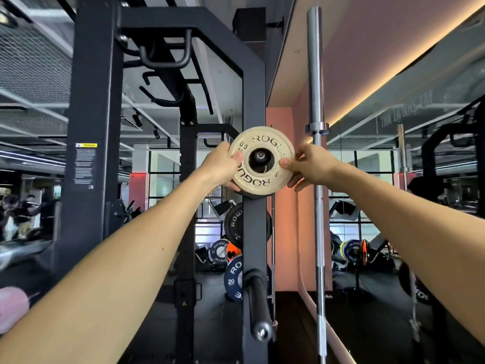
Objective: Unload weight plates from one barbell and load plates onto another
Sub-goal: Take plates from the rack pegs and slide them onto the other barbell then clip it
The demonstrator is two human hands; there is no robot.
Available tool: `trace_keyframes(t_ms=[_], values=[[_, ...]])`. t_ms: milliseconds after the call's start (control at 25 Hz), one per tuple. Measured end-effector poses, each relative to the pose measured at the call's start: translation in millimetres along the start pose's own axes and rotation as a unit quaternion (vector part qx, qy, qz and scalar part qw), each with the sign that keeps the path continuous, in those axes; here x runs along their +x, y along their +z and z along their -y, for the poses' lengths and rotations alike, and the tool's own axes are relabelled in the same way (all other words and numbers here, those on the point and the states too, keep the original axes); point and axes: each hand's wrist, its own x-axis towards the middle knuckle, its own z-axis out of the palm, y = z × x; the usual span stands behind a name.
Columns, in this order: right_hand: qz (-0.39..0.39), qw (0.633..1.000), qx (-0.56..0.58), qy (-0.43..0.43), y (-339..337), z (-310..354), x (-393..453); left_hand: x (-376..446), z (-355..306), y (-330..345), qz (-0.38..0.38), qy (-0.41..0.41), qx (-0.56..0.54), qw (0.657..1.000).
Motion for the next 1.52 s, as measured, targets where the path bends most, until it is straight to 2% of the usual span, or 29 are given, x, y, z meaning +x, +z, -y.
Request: trace_keyframes(t_ms=[200,520,800,1120,1320,1520], values=[[0.024,1.000,0.015,-0.005,26,24,-52,-66,-3,-37,-0.013,-0.018,0.049,0.999],[0.108,0.989,0.083,-0.054,120,115,-71,-149,-29,-175,-0.083,-0.035,0.133,0.987],[0.219,0.961,0.145,-0.090,265,207,-83,-212,-3,-336,-0.147,-0.100,0.231,0.957],[0.261,0.939,0.188,-0.122,439,312,-99,-268,35,-516,-0.174,-0.138,0.304,0.926],[0.275,0.935,0.188,-0.123,514,339,-89,-274,75,-581,-0.172,-0.159,0.298,0.925],[0.274,0.938,0.186,-0.104,561,347,-68,-253,121,-617,-0.172,-0.160,0.286,0.929]])
